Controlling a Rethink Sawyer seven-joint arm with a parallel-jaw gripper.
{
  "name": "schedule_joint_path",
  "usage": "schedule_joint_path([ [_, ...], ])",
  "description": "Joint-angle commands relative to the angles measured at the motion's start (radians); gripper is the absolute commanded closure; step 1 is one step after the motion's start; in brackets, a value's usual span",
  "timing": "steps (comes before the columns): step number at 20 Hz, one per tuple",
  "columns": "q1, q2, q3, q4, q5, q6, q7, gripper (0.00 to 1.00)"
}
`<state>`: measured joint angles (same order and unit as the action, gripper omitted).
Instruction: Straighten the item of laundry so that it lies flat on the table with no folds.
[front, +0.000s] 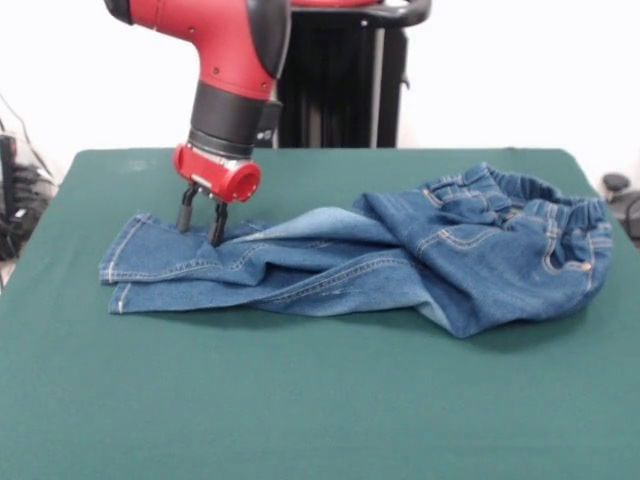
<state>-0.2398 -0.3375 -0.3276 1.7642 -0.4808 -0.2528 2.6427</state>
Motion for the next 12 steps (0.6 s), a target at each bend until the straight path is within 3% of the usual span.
schedule_joint_path([
  [1,0.110,0.119,-0.033,-0.049,0.086,0.218,0.021,0.00],
  [6,0.237,0.173,-0.163,-0.022,0.173,0.284,0.070,0.00],
  [9,0.196,0.171,-0.112,-0.008,0.154,0.304,0.033,0.00],
  [12,0.116,0.107,-0.023,0.051,0.130,0.402,-0.015,0.00],
])
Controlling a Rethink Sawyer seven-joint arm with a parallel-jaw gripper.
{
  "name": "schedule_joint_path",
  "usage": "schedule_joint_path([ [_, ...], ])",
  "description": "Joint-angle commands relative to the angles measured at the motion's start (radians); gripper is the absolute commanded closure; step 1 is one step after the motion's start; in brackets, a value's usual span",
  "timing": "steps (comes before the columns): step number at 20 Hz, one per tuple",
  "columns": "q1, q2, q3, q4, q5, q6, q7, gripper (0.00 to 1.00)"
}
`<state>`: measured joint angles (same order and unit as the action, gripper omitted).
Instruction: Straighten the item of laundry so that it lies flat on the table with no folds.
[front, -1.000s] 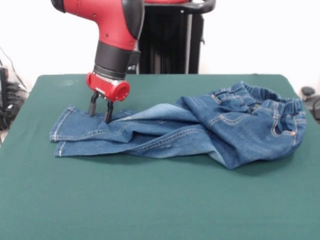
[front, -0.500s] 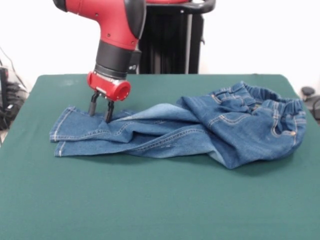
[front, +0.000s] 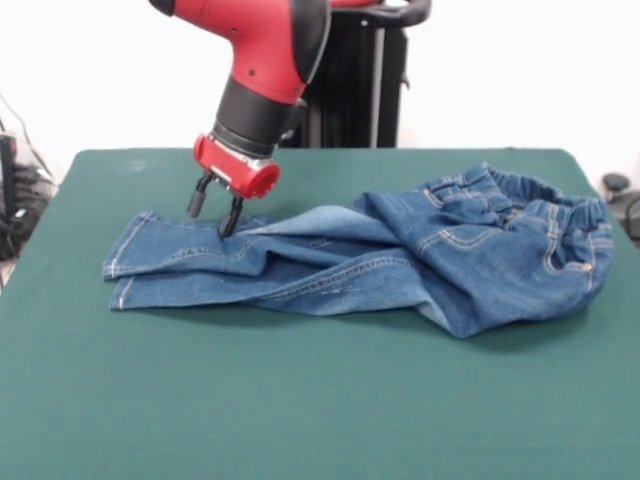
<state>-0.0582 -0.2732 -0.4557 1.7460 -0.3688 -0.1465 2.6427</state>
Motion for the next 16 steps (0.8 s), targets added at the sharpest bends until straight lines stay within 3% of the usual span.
schedule_joint_path([
  [1,-0.058,0.029,0.097,0.080,0.014,0.315,-0.023,0.00],
  [6,-0.079,0.018,0.106,0.100,-0.019,0.341,-0.044,0.00],
  [12,-0.029,0.079,0.051,0.085,-0.013,0.310,0.010,0.00],
  [16,-0.046,0.112,0.064,0.072,-0.025,0.275,0.006,0.00],
])
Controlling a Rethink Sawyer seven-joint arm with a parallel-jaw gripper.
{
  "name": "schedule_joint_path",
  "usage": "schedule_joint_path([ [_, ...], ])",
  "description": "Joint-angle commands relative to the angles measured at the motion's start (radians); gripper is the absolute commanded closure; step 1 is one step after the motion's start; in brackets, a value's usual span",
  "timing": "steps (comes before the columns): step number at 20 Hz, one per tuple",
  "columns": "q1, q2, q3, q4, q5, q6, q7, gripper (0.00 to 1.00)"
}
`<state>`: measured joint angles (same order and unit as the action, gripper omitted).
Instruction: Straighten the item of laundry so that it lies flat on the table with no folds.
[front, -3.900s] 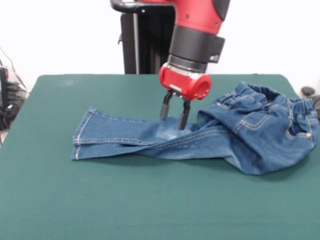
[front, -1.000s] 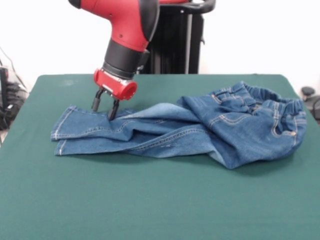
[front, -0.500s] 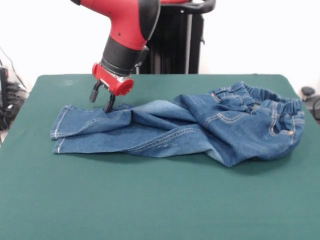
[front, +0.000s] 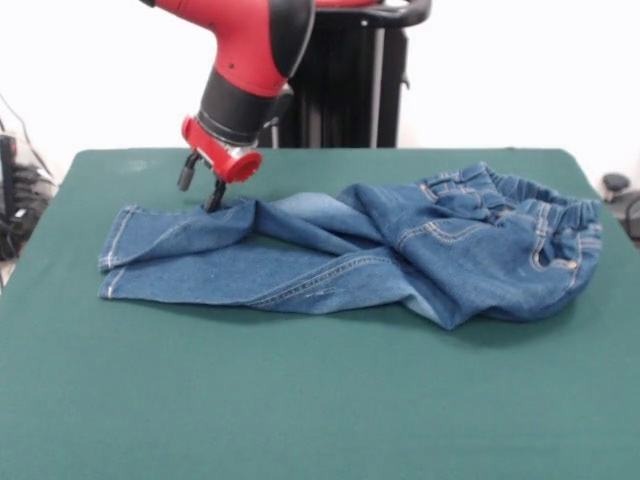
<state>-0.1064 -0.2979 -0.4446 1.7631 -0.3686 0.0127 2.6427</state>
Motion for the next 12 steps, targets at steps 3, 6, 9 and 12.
schedule_joint_path([
  [3,0.000,0.139,0.059,0.066,-0.027,0.118,0.005,0.00],
  [6,0.000,0.135,0.063,0.084,-0.029,0.125,0.005,0.00],
  [9,0.006,0.127,0.057,0.109,-0.027,0.132,0.011,0.00],
  [12,0.016,0.113,0.040,0.139,-0.020,0.162,0.018,0.00],
])
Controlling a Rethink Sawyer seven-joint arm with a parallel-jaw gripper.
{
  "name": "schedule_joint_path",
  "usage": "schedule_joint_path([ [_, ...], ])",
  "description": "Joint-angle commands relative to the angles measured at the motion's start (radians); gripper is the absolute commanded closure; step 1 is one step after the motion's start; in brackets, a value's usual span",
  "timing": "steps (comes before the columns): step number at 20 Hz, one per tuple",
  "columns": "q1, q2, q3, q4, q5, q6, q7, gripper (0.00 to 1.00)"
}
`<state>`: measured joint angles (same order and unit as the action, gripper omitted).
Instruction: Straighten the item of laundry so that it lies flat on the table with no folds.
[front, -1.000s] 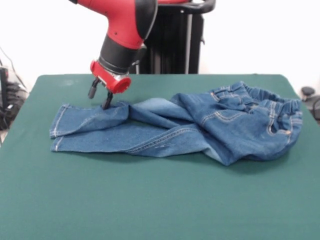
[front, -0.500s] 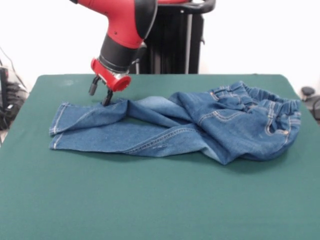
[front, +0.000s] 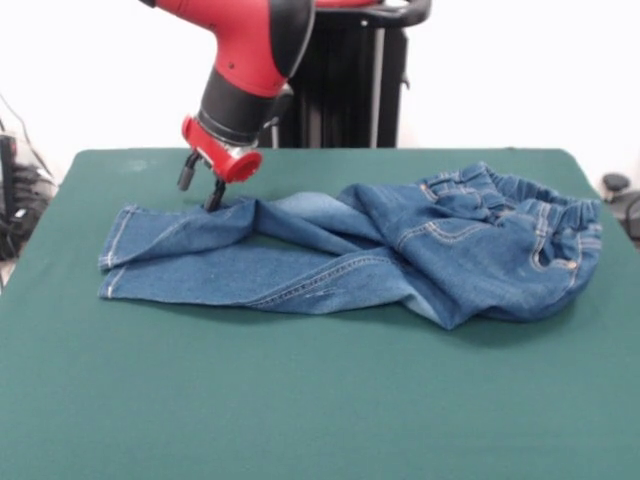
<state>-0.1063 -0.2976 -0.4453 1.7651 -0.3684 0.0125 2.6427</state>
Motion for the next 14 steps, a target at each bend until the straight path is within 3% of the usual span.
schedule_joint_path([
  [1,0.022,0.107,0.031,0.149,-0.012,0.182,0.024,0.00],
  [9,-0.051,0.042,0.062,0.208,0.007,0.347,-0.024,0.00],
  [14,-0.096,0.027,0.099,0.216,-0.009,0.386,-0.055,0.00],
])
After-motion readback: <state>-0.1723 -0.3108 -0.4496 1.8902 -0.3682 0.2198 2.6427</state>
